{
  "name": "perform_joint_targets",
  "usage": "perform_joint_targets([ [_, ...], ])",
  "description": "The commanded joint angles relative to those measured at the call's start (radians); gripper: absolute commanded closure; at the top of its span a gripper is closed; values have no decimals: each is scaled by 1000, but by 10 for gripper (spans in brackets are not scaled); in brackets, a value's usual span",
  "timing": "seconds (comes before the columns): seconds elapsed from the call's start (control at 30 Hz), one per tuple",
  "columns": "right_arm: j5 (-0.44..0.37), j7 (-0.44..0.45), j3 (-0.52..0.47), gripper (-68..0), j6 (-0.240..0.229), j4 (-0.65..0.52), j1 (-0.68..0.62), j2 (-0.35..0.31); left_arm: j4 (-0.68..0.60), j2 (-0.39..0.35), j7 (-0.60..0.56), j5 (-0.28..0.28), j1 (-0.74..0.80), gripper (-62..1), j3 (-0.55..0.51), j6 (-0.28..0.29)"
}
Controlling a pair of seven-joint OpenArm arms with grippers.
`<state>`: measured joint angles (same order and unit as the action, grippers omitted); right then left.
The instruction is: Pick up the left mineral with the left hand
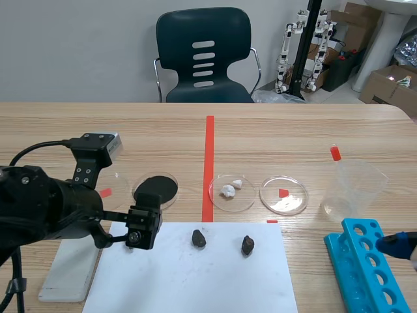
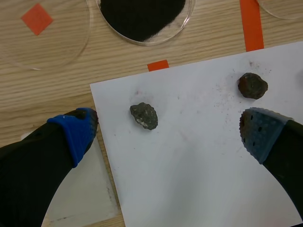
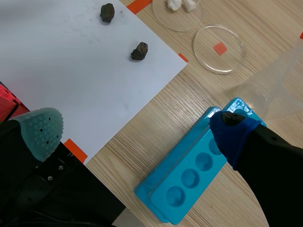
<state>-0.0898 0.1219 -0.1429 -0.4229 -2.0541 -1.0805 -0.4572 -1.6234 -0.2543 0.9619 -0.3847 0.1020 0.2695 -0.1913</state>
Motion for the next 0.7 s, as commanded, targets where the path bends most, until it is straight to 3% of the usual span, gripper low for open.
perform_joint_targets([
  [0.0,-7,11,-7,-657,4,-19,0,-5,14,8,26,10,-19,-623,11,-37],
  [0.07,-7,11,-7,-657,4,-19,0,-5,39,16,69,12,-48,-623,31,-97],
  [0.27,-7,11,-7,-657,4,-19,0,-5,123,38,145,12,-130,-623,82,-189],
  [0.4,-7,11,-7,-657,4,-19,0,-5,193,69,150,13,-180,-623,104,-217],
  [0.67,-7,11,-7,-657,4,-19,0,-5,308,121,127,16,-230,-623,103,-219],
])
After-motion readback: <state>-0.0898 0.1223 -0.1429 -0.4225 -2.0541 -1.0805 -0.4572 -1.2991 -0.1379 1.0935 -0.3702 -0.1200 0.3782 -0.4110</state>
